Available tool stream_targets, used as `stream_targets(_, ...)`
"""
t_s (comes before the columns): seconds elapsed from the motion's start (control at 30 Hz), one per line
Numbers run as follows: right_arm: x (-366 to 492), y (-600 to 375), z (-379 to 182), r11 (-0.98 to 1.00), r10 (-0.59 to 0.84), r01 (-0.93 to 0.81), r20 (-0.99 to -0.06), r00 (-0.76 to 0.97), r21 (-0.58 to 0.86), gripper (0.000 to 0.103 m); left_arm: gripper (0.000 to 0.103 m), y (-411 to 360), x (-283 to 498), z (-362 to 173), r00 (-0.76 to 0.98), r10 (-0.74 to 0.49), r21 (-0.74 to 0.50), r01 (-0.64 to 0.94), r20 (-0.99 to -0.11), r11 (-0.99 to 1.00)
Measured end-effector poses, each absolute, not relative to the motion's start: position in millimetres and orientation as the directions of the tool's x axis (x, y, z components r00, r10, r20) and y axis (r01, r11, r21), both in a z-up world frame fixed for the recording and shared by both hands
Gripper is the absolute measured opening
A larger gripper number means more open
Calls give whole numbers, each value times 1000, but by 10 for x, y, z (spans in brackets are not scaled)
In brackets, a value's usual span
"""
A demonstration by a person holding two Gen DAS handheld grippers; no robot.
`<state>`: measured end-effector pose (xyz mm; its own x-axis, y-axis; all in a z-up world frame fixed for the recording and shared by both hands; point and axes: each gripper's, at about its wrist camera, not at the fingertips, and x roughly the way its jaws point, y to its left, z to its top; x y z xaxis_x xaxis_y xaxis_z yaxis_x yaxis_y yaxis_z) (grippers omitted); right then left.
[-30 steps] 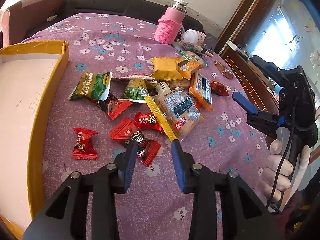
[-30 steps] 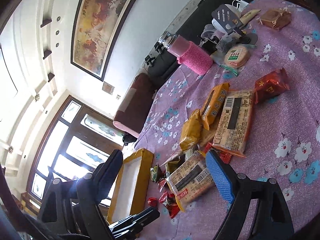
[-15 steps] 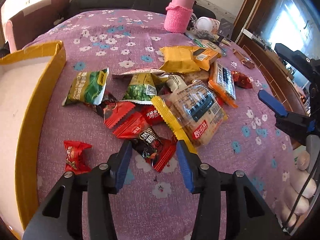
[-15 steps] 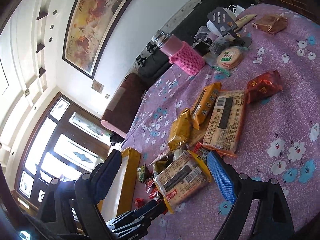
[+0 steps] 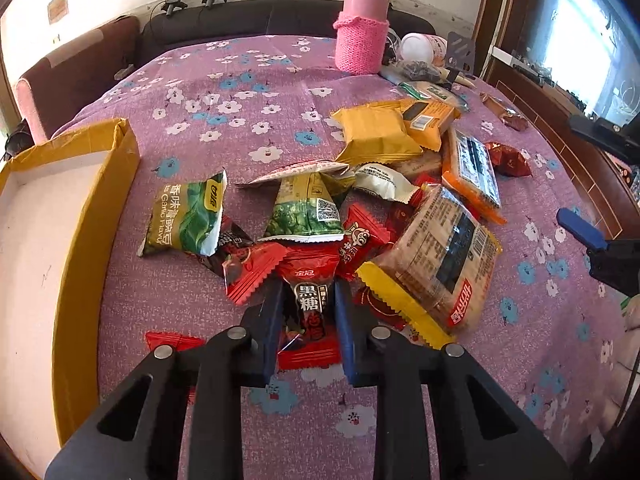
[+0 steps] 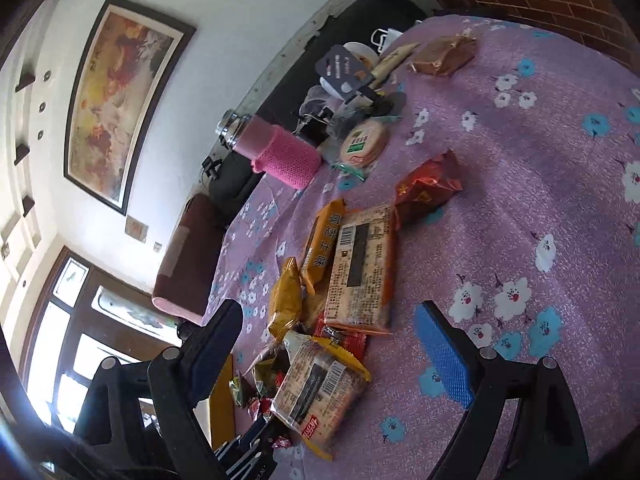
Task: Organize snacks
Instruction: 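Lift the red candy with the left gripper and carry it over the tray, then open the left gripper over the tray while the right gripper grasps and drops a red candy there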
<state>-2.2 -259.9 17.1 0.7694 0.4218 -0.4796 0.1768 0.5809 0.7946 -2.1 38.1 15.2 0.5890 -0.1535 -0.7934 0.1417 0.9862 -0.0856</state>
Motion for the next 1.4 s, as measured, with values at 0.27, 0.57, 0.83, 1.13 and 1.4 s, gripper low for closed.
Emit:
stream_targets(0.27,22,-2563,138,557,479,145,-458,749,818,90,22,546,-256,418,633,-246,-193,152,-734,969)
stream_targets(0.57,195,-2209,22,351,783,-70,-251,570,934,92,22,1196,-760,880,716,-293,-304,117,-634,945)
stream_targets(0.83,206,-1874,-333,3,910,36,-18,414,999,92,22,1804,-1113,984,775,-283,-377,63,-564,924)
stream_targets(1.13,2,-861,235,540,830,-224,-470,299,811,92,22,2257,-1383,956,823,-195,-337,5,-533,942)
stream_targets(1.4,-93,368,163,819,539,-425,-770,341,385,66,22,2624,-1496,808,829,-118,-304,-65,-546,950)
